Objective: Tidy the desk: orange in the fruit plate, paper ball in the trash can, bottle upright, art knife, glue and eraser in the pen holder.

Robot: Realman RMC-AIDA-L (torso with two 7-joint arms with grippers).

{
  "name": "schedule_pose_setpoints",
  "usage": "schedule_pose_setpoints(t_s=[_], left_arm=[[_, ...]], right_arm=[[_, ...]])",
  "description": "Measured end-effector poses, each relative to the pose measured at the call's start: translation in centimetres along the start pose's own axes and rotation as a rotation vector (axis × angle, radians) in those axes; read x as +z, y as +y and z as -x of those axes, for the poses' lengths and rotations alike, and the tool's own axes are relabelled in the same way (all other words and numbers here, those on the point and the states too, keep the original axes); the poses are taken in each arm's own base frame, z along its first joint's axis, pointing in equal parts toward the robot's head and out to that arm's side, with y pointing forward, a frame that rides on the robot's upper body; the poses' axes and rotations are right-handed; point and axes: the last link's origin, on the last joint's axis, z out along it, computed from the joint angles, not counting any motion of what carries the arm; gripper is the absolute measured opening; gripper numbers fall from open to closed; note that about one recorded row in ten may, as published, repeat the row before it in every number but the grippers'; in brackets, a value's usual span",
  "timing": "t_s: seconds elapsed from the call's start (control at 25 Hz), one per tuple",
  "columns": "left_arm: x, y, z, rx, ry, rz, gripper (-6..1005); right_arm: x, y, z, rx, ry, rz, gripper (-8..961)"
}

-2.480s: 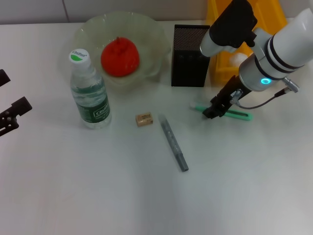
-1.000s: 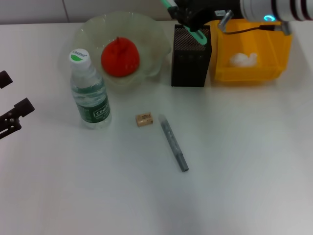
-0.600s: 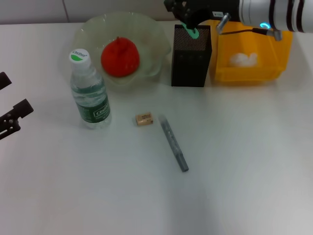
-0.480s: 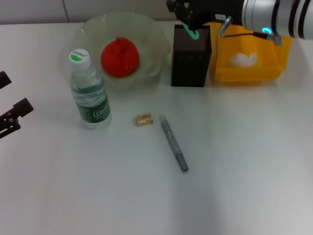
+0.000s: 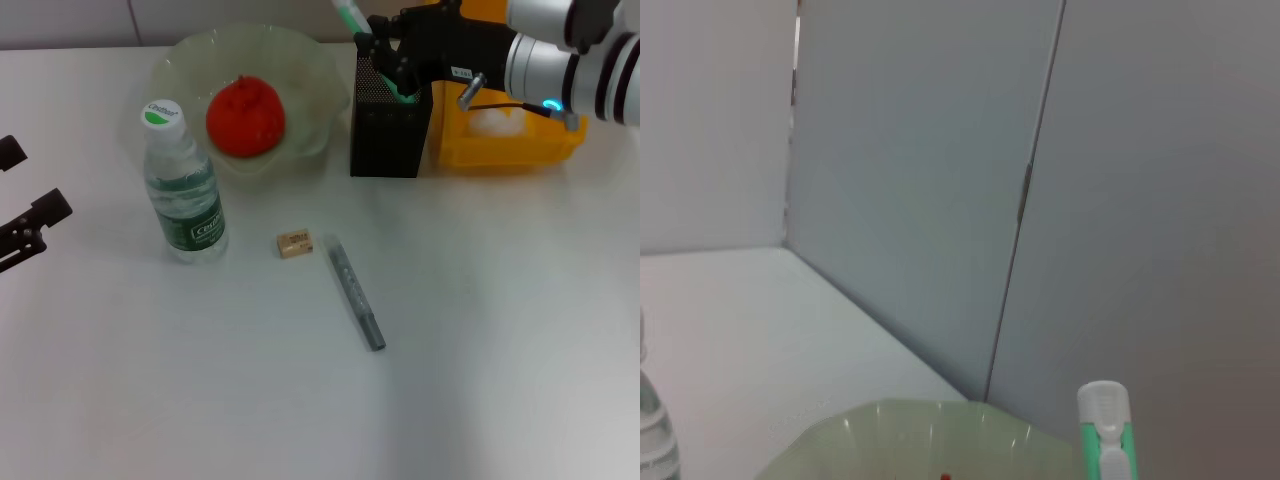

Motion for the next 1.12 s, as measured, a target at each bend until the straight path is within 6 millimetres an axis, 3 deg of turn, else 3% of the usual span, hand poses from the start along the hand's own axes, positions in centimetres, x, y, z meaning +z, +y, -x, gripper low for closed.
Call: schedule_pose_setpoints(t_s=[0.48,0.92,1.12], left_arm=[[0.4,-0.3,0.0,-0.001,-0.002,-0.001,797],[0.4,-0.3,0.1,-0.014,-0.004,0.002,797],[0.2,-0.4,0.1,-0.013,-0.008,0.001,797]], right_arm=[[-0.6,0.1,-1.8,0.005,0.003,-0.018,316],[-1.3,-0.1,-1.2,0.052,-0.019,-0.017,345],[-2.4,0.8,1.4,0.077,0.067,0.085,555]])
